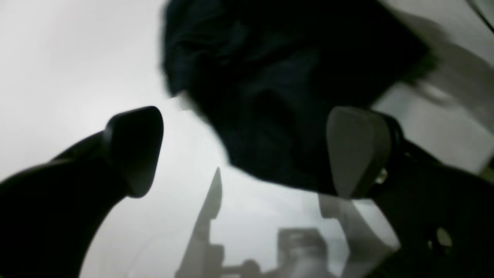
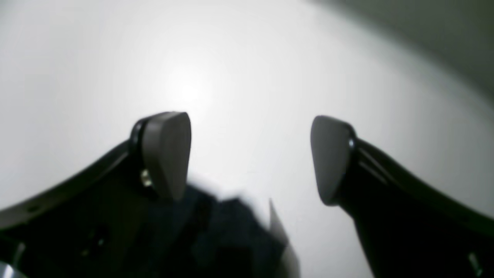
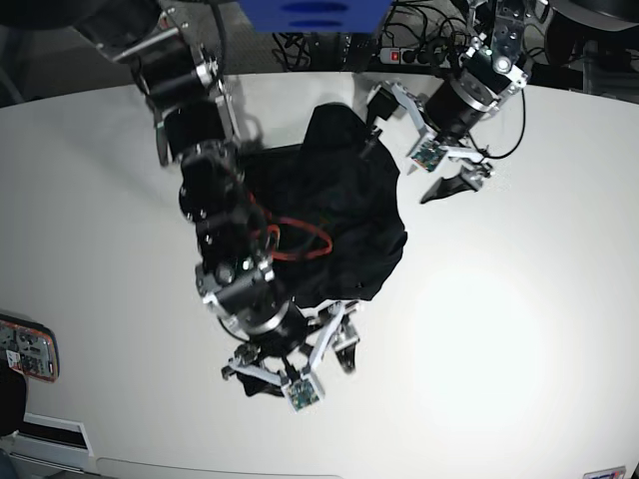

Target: Fold the T-shirt properly

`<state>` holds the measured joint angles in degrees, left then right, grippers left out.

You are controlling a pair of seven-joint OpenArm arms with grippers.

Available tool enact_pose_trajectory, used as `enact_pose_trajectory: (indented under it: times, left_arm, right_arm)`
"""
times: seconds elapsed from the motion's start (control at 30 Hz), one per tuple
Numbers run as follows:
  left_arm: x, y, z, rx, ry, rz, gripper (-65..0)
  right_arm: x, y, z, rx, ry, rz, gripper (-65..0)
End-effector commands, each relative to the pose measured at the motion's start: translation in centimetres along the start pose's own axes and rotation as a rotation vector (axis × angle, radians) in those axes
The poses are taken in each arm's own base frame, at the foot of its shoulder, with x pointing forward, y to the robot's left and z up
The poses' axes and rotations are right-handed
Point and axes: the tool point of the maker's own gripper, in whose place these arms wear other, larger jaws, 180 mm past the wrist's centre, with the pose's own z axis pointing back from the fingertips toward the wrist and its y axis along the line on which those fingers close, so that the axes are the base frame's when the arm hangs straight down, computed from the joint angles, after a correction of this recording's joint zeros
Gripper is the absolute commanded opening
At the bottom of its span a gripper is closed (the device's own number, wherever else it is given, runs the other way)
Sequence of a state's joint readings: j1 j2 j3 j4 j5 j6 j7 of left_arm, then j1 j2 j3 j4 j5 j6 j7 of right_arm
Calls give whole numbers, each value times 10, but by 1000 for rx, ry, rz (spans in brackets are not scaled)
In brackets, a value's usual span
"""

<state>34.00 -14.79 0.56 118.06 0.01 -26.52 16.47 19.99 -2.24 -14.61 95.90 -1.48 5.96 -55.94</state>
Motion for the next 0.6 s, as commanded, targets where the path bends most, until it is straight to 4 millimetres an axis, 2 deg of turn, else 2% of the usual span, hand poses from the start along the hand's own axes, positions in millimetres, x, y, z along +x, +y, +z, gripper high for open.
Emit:
enact_pose_trajectory:
  times: [0.0,0.07,0.1,0.27,0.33,0.47,0.57]
  left_arm:
    - [7,-7,0,-21,-22,8,0]
    - [-1,-18,-3,-52,38,4,0]
    - [-4,-24,-5,-68,60,3,0]
    - [0,-34,-9,-100,56,-4,0]
    - [1,-33,-9,-98,55,-5,0]
    - [-3,-22,-11,-36,65,29,0]
    - [-13,-33,-17,-47,91,58,0]
  right_arm:
    - [-3,1,-3,9,12,-11,-194]
    - [-20,2,-12,15,64,-20,-218]
    - [-24,2,-14,16,74,-23,-261]
    - [-29,2,-16,19,88,-27,-562]
    - [-29,2,-17,18,88,-28,-649]
    - [-30,-12,-15,-11,86,-63,-650]
    - [-33,-25,-14,-37,89,-95,-650]
